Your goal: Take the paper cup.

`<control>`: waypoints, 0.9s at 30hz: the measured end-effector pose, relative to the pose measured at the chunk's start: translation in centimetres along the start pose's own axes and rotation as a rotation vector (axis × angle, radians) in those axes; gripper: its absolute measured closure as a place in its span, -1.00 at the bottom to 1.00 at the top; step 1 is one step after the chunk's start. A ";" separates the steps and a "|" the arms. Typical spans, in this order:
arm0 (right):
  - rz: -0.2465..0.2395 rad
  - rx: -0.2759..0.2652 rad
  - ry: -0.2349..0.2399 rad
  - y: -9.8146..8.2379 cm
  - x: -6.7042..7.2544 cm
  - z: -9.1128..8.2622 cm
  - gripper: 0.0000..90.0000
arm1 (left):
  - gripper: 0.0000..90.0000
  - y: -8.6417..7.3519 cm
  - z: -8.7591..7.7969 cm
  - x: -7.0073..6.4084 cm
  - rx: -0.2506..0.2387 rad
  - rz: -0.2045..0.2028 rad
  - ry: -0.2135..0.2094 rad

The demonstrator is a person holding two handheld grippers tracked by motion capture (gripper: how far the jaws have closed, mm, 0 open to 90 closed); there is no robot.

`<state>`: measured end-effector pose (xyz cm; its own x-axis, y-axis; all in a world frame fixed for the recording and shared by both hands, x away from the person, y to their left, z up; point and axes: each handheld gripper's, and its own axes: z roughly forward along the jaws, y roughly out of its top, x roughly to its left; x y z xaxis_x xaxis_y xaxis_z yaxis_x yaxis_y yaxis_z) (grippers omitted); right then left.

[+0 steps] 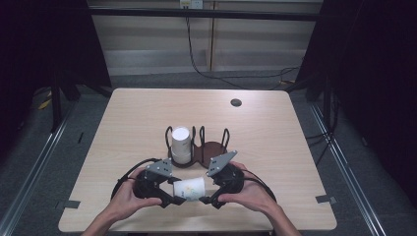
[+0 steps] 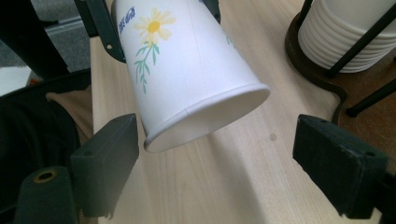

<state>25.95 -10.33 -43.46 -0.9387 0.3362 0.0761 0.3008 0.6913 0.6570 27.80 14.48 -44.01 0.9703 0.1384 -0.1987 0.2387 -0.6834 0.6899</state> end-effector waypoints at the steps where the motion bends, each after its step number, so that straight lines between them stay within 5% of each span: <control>1: 0.000 -0.011 0.003 0.0 0.0 -0.1 -0.69 | -0.19 0.0 -0.1 0.0 -0.006 -0.003 0.001; 9: 0.012 -0.068 0.009 -0.1 -0.1 -0.6 -0.69 | -0.19 -0.2 -0.7 0.3 -0.078 -0.008 0.021; 27: 0.127 -0.349 0.065 -1.1 -1.1 -2.4 -0.69 | -0.19 -0.9 -1.2 0.4 -0.187 0.003 0.006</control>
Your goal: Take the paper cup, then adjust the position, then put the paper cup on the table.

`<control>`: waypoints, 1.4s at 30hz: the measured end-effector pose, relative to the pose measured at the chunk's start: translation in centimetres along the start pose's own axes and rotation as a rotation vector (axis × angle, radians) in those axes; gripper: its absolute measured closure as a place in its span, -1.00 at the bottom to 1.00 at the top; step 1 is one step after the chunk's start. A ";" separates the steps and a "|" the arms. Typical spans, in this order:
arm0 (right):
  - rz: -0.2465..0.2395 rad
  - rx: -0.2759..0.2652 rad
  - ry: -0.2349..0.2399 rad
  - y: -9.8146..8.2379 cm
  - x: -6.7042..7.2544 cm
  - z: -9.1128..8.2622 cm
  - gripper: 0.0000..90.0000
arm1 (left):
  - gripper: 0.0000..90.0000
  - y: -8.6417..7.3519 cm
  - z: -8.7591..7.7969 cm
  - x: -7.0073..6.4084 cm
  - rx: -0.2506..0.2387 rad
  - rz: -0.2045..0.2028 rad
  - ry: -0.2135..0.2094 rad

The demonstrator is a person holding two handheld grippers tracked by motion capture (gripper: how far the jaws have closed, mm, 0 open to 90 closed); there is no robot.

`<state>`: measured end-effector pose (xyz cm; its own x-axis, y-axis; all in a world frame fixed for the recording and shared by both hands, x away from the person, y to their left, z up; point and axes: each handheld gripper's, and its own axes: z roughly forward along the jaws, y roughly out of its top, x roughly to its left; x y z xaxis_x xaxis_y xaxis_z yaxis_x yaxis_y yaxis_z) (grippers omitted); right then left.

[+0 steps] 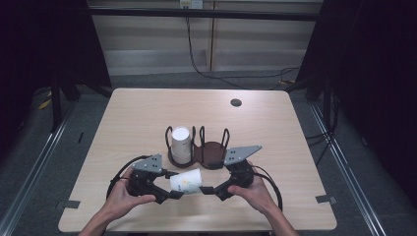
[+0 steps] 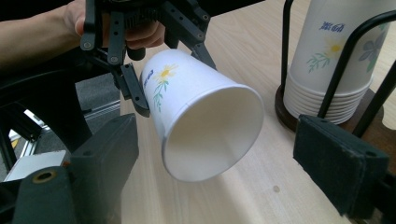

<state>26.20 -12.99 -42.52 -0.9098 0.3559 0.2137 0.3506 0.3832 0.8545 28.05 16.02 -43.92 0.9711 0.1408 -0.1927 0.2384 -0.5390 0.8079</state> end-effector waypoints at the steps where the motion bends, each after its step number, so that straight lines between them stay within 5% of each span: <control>1: 0.002 0.003 0.003 0.0 0.1 0.0 -0.69 | -0.19 0.0 0.1 -0.1 -0.003 -0.004 -0.001; 24: 0.024 -0.059 0.028 -0.9 0.0 0.2 -0.69 | -0.19 -0.1 0.0 -0.6 -0.103 -0.002 -0.015; 42: 0.041 -0.144 0.108 -0.9 -0.1 0.5 -0.68 | -0.19 0.4 0.0 -1.3 -0.152 0.029 -0.031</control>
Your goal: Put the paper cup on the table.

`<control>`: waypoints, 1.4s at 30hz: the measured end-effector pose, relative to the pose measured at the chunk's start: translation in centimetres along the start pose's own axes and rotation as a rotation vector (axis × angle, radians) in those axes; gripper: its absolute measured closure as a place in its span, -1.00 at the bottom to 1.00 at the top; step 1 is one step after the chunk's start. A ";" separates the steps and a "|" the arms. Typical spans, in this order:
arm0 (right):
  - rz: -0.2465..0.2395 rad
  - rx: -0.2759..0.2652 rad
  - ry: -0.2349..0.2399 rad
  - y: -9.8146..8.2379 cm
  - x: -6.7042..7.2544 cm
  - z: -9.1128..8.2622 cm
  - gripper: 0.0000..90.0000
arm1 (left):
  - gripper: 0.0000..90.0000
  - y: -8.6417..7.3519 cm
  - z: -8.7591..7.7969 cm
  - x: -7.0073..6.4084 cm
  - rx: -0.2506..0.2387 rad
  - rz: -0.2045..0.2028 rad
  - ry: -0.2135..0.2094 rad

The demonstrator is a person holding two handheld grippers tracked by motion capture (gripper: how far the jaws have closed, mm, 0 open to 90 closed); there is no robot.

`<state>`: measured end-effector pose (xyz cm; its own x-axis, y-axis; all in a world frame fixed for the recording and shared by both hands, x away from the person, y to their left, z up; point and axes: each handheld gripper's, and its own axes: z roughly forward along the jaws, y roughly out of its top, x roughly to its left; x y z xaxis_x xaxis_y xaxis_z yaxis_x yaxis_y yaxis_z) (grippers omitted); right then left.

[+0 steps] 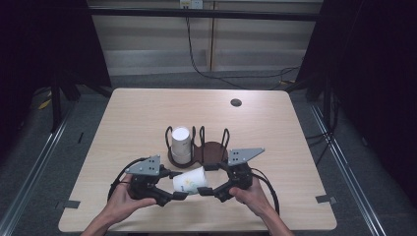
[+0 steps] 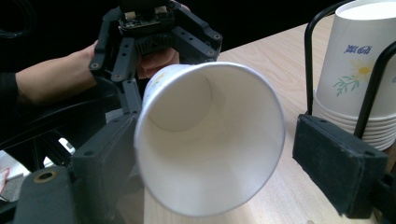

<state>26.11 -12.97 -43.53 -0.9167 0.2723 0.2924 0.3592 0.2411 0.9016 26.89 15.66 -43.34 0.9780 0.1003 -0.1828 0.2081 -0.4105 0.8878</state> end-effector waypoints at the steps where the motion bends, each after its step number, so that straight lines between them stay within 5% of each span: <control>1: 0.000 -0.004 0.003 0.0 0.0 0.0 -0.67 | -0.19 0.0 0.0 0.0 -0.001 0.001 -0.002; 14: 0.031 0.018 0.080 -0.2 -0.4 1.0 -0.55 | -0.20 -0.1 0.1 0.0 0.004 0.004 -0.023; 28: 0.002 0.046 0.054 -0.1 0.0 0.8 -0.47 | -0.32 -0.4 0.5 0.3 0.016 -0.025 -0.031; 36: 0.007 0.046 0.042 -0.1 -0.2 0.7 -0.46 | -0.62 -0.4 0.6 0.7 0.046 -0.065 -0.007; 38: 0.005 0.042 0.038 -0.1 -0.3 0.5 -0.46 | -0.63 -0.3 0.4 0.7 0.087 -0.045 0.020; 42: 0.009 0.024 0.030 0.1 -0.4 0.1 -0.46 | -0.63 -0.2 0.2 0.8 0.077 -0.059 0.022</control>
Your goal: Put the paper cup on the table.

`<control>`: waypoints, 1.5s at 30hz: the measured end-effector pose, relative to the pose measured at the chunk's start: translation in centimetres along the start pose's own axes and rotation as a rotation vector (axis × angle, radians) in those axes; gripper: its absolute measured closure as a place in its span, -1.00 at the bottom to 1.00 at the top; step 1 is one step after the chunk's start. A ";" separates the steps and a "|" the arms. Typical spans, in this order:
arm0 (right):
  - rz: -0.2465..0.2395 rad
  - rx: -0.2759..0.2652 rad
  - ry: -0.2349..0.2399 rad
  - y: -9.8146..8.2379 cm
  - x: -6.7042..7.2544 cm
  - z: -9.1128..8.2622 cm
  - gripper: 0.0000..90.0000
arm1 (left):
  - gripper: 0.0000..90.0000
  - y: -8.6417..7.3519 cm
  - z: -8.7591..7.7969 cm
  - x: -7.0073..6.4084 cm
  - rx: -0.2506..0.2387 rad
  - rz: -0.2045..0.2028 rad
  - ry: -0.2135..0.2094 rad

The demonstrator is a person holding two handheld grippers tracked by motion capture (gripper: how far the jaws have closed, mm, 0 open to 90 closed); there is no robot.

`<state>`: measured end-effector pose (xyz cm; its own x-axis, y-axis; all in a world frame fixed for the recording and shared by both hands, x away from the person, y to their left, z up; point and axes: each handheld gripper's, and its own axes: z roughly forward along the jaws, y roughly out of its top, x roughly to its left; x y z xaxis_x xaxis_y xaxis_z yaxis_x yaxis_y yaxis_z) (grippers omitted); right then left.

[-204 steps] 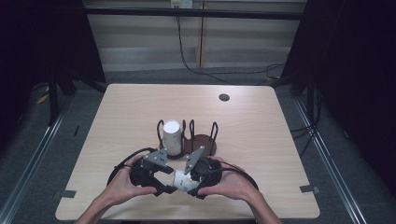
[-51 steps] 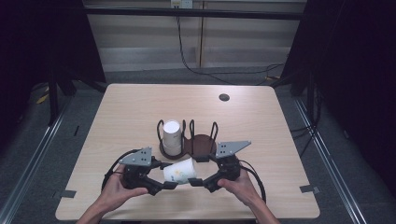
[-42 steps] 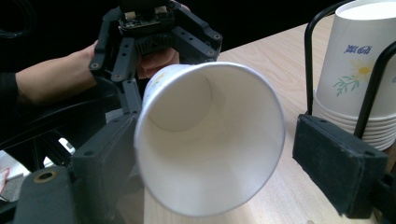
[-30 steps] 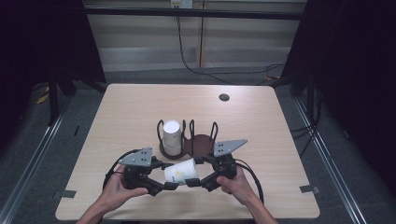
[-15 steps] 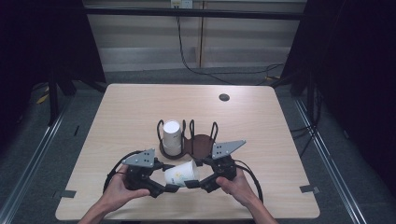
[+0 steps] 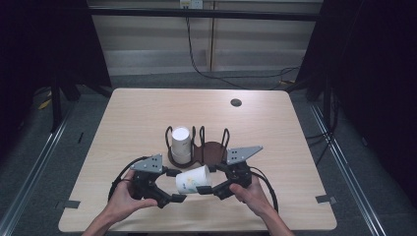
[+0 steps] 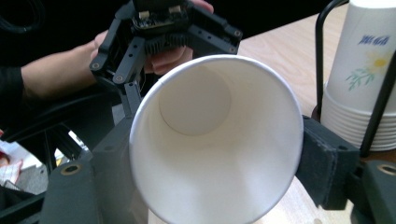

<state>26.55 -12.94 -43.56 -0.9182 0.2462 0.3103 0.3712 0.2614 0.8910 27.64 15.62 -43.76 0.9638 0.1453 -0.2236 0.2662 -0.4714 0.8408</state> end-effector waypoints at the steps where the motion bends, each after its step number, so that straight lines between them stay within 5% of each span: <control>1: -0.001 0.000 -0.001 0.0 0.0 0.0 -0.45 | -0.63 0.1 -0.1 0.1 0.006 -0.005 0.010; 11: 0.014 0.018 -0.041 0.0 -0.2 -0.2 -0.46 | -0.62 0.2 -1.9 0.5 0.037 0.004 0.084; 17: 0.027 0.015 -0.067 -0.2 -0.3 -0.7 -0.46 | -0.62 -1.3 -2.3 1.1 0.027 -0.073 0.070; 20: 0.032 0.008 -0.077 -0.2 -0.3 -1.1 -0.46 | -0.64 -1.9 -2.3 1.2 0.062 -0.076 0.121; 27: 0.040 0.018 -0.117 -0.4 -0.7 -1.9 -0.46 | -0.58 -2.7 -2.4 1.5 0.050 -0.093 0.154; 39: 0.078 0.018 -0.173 -0.2 -1.1 -3.8 -0.45 | -0.64 -3.7 -3.3 2.3 0.061 -0.109 0.165; 45: 0.085 0.061 -0.202 -0.5 -1.5 -4.6 -0.45 | -0.64 -3.6 -3.4 2.4 0.056 -0.134 0.153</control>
<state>27.07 -17.69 -42.99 -0.8393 0.4498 0.3054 0.4594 0.2861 0.8409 28.92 20.64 -45.67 0.9072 0.3383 -0.2502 0.3962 -0.4864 0.7788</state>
